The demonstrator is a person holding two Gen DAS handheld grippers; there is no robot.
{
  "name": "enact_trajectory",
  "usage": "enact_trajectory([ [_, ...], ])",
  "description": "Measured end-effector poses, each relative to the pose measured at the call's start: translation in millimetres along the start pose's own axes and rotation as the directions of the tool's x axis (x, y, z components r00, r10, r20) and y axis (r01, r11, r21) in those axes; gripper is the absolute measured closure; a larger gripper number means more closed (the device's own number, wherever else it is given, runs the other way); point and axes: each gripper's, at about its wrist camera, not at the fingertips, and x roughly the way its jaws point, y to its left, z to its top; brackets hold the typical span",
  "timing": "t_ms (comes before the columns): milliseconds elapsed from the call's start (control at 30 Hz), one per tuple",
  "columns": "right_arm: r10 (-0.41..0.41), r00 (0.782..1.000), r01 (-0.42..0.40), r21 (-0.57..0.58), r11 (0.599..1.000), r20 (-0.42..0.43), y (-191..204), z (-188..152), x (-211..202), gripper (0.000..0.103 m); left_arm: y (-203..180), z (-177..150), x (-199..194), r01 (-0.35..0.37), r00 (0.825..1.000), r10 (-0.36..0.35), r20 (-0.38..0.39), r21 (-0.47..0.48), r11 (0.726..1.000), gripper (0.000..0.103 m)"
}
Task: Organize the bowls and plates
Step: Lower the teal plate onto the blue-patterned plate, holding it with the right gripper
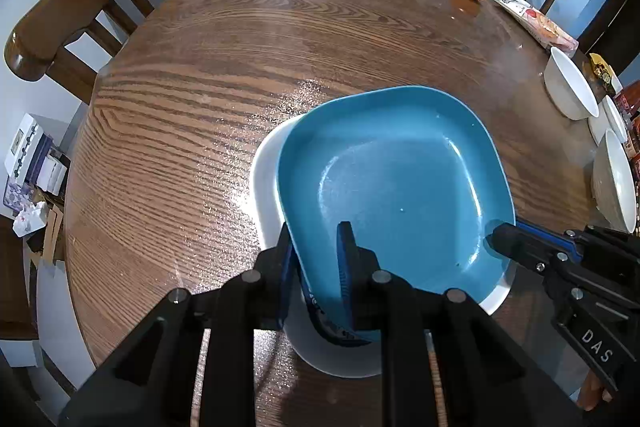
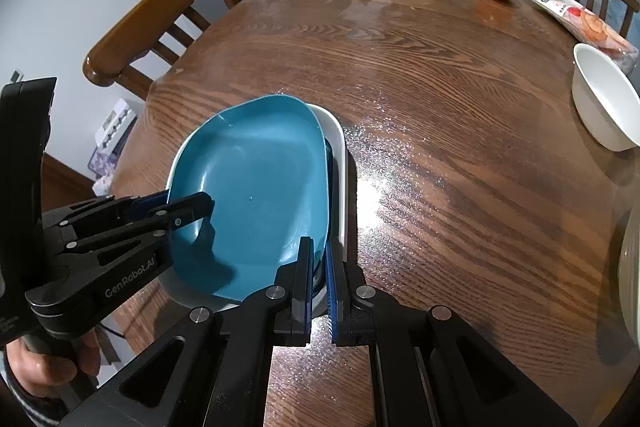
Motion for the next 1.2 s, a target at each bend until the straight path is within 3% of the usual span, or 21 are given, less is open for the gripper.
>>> enact_trajectory([
  [1200,-0.019,1.000,0.019,-0.032,0.999,-0.003,5.2,-5.3,-2.2,0.097,-4.7,-4.7,-2.0,-0.028,1.000,0.028,0.005,0.034,0.999,0.085],
])
